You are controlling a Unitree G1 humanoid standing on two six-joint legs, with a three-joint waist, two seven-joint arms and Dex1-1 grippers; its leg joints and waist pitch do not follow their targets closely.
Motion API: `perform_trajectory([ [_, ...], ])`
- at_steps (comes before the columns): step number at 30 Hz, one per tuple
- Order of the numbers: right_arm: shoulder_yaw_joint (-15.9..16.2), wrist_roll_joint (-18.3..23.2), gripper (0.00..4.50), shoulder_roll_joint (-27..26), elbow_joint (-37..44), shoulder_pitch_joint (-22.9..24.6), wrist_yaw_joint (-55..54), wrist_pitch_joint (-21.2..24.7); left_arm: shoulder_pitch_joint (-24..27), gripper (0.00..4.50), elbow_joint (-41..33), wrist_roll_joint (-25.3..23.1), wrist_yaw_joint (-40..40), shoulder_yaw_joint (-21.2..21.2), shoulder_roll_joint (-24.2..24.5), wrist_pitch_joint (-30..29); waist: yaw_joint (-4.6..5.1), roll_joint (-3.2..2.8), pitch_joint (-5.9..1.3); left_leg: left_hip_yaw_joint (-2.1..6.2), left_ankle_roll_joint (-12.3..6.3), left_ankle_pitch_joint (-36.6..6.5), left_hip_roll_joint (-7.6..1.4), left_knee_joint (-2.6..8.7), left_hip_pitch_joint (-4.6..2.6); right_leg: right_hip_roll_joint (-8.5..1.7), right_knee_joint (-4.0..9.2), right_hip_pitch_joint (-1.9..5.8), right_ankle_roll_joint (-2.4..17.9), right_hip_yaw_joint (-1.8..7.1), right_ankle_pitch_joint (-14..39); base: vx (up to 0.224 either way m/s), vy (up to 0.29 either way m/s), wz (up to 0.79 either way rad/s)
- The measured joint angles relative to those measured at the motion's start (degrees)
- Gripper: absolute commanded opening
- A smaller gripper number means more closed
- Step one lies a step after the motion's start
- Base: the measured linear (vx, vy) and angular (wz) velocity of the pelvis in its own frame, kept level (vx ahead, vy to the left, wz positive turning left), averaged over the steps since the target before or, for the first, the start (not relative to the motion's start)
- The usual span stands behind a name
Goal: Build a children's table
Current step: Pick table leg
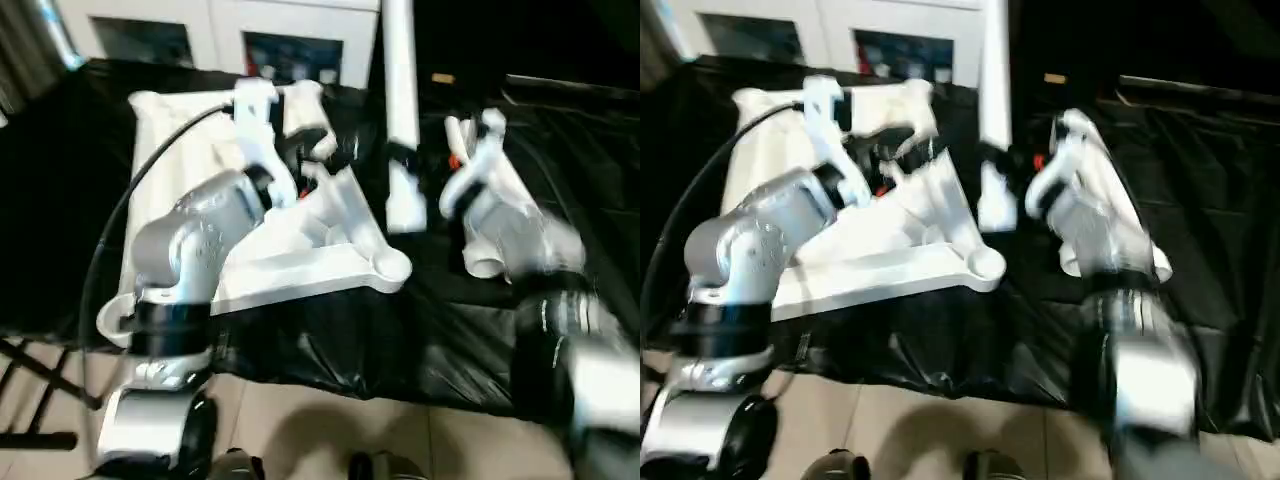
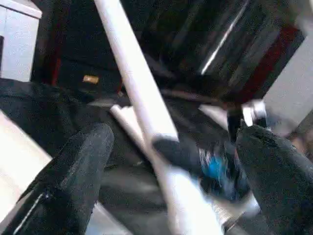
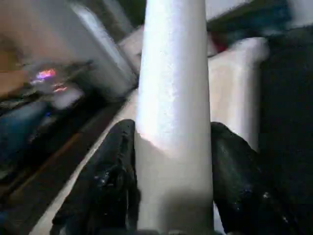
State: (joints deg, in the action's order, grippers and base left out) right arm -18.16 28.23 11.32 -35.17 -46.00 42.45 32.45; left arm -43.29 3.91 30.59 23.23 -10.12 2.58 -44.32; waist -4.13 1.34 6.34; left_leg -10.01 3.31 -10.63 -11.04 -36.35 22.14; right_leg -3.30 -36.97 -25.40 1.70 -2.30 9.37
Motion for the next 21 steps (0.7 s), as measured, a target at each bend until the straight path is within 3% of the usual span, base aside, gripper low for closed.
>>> perform_trajectory([
  [6,4.5,8.1,1.84,0.7,20.3,9.5,7.2,6.5,-2.8,4.50,2.4,4.8,-3.1,-4.4,-3.1,-4.0,-0.89,-0.66,-0.46,0.20,0.37,-0.1,0.00,0.01,-0.21,-0.01,0.23,0.48,-0.1,-0.23,0.0,0.000,0.000,0.00],
  [9,6.0,10.3,1.84,0.7,25.8,13.2,8.6,9.0,-3.9,4.50,2.6,5.2,-3.7,-4.6,-3.6,-4.2,-1.05,-0.74,-0.58,0.29,0.40,-0.1,0.00,0.02,-0.14,-0.02,0.36,0.53,-0.1,-0.26,-0.1,0.000,0.000,0.00],
  [17,9.1,10.7,1.84,0.6,33.3,16.8,8.0,11.6,-4.0,4.50,2.6,7.8,-6.2,-5.9,-5.6,-4.4,-0.90,-0.77,-0.64,0.29,0.36,0.0,0.03,0.03,0.09,-0.07,1.09,0.57,-0.7,-0.29,-0.5,0.000,0.000,0.00],
  [21,11.7,7.6,1.84,0.5,35.7,16.8,4.0,10.5,-4.0,4.21,2.5,7.7,-8.8,-6.3,-5.4,-5.8,-0.96,-0.72,-0.68,0.31,0.39,0.1,0.02,0.05,0.10,-0.07,1.09,0.56,-0.9,-0.30,-0.6,0.000,0.000,0.00],
])
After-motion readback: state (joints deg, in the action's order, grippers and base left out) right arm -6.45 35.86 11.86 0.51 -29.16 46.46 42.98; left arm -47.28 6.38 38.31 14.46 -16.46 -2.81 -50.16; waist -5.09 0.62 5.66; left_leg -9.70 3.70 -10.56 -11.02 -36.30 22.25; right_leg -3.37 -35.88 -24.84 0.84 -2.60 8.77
